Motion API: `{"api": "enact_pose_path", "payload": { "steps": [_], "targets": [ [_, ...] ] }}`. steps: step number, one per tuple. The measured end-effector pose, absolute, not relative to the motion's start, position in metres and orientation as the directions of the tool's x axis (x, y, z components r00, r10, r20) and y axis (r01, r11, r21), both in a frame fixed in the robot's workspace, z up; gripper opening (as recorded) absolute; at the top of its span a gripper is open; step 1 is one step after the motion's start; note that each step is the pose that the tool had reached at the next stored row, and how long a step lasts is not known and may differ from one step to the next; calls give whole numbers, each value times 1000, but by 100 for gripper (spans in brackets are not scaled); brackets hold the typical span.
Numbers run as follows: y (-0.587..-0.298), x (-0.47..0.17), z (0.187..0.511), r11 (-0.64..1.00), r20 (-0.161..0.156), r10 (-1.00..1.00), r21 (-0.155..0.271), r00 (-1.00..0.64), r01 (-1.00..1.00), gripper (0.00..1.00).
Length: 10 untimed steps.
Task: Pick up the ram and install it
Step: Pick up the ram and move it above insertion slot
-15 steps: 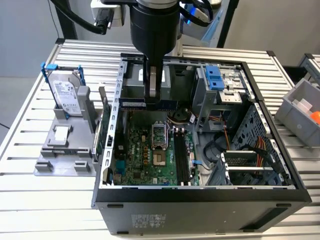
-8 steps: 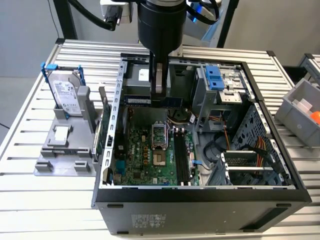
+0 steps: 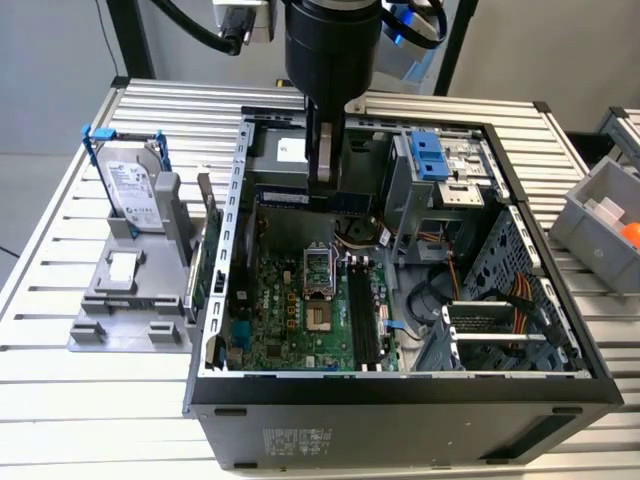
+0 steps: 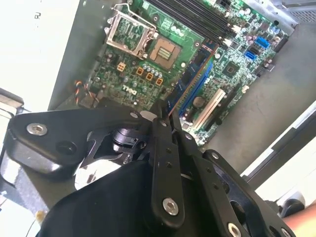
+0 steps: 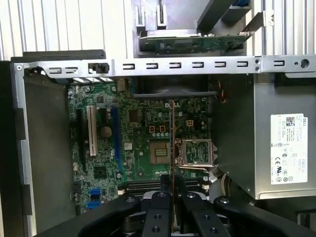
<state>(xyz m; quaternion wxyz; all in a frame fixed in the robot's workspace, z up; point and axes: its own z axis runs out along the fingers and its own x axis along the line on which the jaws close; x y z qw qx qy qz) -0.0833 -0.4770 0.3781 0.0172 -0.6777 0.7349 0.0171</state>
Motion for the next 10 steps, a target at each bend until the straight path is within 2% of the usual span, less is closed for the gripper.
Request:
{"api": "enact_pose_path", "payload": {
  "steps": [10],
  "targets": [
    [-471, -74, 378, 122, -48, -991, 2, -122, -993, 0]
  ]
}}
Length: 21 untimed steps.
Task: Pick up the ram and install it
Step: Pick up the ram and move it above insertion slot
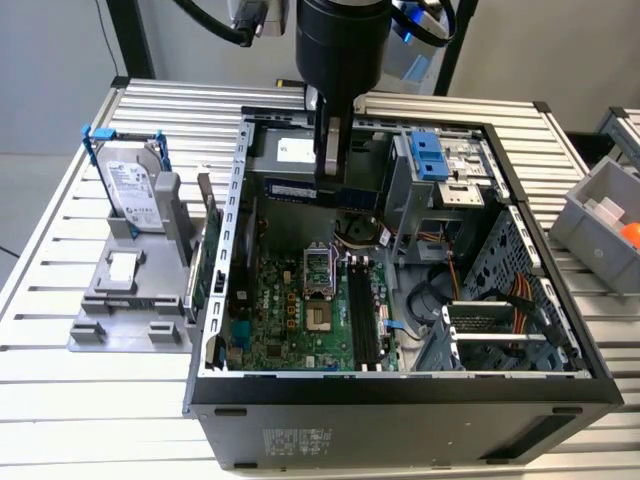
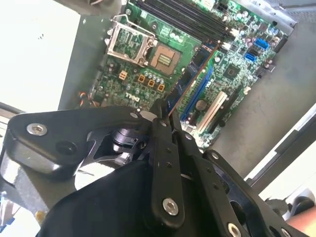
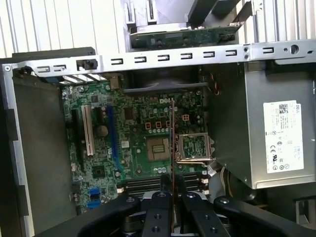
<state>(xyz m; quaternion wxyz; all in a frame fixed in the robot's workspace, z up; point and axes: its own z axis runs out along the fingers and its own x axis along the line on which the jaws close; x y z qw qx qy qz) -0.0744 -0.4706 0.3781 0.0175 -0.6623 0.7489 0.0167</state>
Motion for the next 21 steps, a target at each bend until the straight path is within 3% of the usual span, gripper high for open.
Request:
{"api": "enact_pose_path", "payload": {
  "steps": [21],
  "targets": [
    [-462, -19, 378, 119, -48, -992, 2, -119, -993, 0]
  ]
}}
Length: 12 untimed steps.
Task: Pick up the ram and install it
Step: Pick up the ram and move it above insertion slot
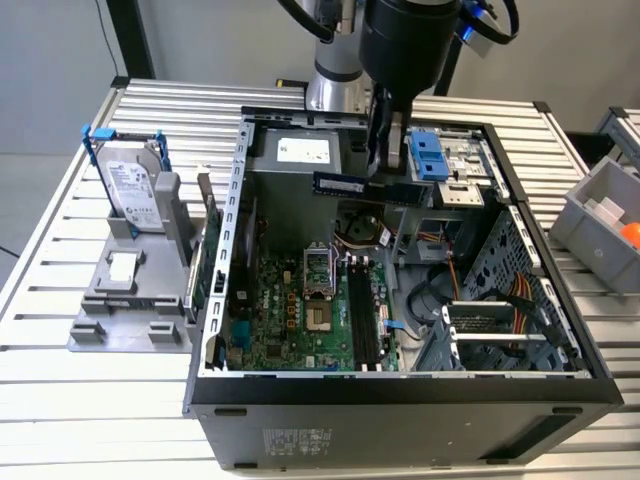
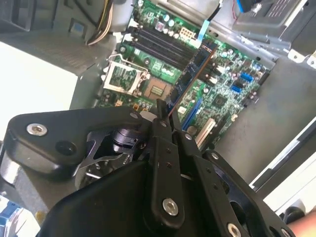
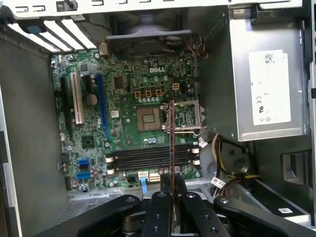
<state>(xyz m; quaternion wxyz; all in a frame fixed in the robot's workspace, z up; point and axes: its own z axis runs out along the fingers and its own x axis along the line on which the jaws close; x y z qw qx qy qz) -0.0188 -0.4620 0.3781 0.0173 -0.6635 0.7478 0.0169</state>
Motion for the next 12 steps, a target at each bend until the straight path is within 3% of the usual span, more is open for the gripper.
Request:
{"api": "enact_pose_path", "payload": {
  "steps": [12],
  "targets": [
    [-468, -1, 378, 108, -48, -993, 2, -108, -994, 0]
  ]
}}
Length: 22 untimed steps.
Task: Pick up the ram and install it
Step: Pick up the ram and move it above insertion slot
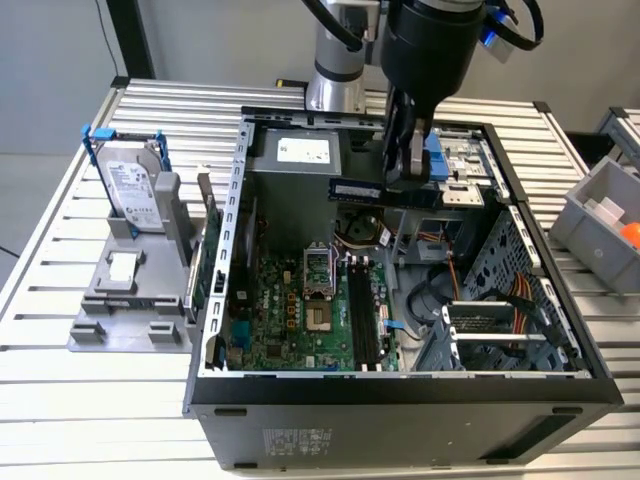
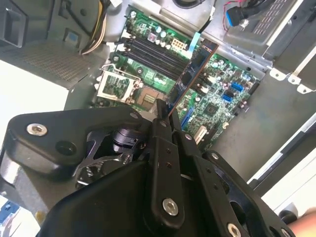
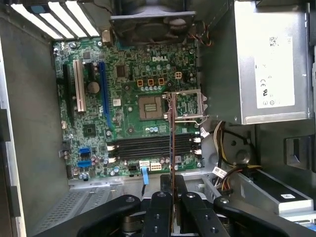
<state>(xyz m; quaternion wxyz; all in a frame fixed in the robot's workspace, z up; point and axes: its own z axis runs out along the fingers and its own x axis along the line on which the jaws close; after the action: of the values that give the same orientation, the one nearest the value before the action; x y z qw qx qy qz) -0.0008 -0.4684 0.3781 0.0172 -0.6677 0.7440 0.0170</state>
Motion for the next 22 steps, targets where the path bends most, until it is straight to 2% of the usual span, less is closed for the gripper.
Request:
{"api": "enact_pose_path", "payload": {
  "steps": [22],
  "targets": [
    [-469, 2, 378, 109, -41, -993, 2, -109, -994, 0]
  ]
}}
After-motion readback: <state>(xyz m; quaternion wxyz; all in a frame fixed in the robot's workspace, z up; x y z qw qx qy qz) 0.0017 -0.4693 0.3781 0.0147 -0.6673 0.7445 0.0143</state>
